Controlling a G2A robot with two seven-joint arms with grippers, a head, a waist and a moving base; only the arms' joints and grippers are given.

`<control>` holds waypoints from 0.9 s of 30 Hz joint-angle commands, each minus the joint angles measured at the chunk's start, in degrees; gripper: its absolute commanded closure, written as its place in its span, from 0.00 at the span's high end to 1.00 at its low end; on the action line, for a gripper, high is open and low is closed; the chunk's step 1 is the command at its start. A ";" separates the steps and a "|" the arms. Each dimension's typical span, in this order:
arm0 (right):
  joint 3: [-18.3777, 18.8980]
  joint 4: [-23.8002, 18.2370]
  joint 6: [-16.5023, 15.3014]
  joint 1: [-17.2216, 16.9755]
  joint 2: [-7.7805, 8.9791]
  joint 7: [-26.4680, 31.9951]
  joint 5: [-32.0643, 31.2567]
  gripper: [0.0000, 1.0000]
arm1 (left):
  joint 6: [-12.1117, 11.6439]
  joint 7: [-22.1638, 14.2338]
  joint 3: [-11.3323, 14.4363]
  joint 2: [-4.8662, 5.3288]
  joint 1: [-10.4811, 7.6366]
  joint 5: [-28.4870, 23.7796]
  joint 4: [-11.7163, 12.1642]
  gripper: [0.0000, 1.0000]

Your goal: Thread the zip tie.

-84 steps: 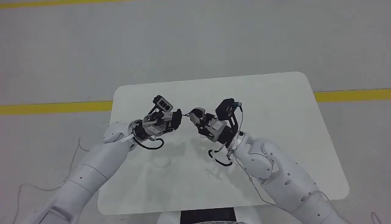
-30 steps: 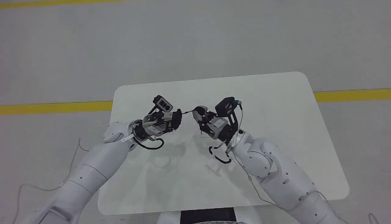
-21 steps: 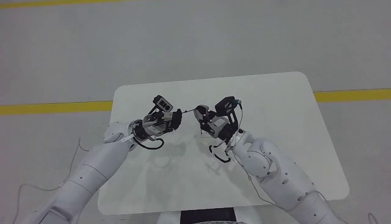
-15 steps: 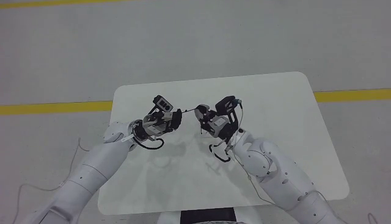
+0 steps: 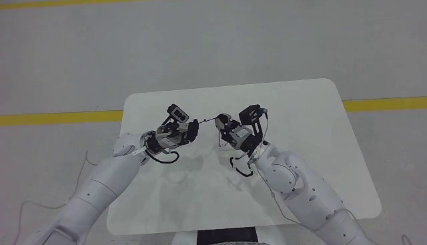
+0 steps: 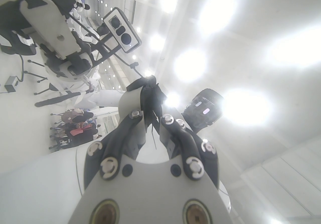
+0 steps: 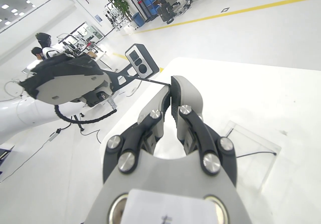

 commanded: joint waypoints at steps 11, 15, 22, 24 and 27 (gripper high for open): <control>1.39 0.50 -1.05 -0.75 -0.12 -0.03 2.40 1.00 | 0.00 0.00 0.00 0.00 0.00 0.00 0.00 0.00; 2.93 0.78 -1.52 -1.48 0.03 0.05 4.05 1.00 | 0.00 0.00 0.00 0.00 0.00 0.00 0.00 0.00; 8.11 0.42 -4.70 -3.90 0.84 1.41 8.66 1.00 | 0.00 0.00 0.00 0.00 0.00 0.00 0.00 0.00; 9.91 0.16 -6.28 -4.76 1.15 2.24 10.57 1.00 | 0.00 0.00 0.00 0.00 0.00 0.00 0.00 0.00; 12.20 -0.11 -8.61 -5.86 1.53 3.25 13.54 1.00 | 0.00 0.00 0.00 0.00 0.00 0.00 0.00 0.00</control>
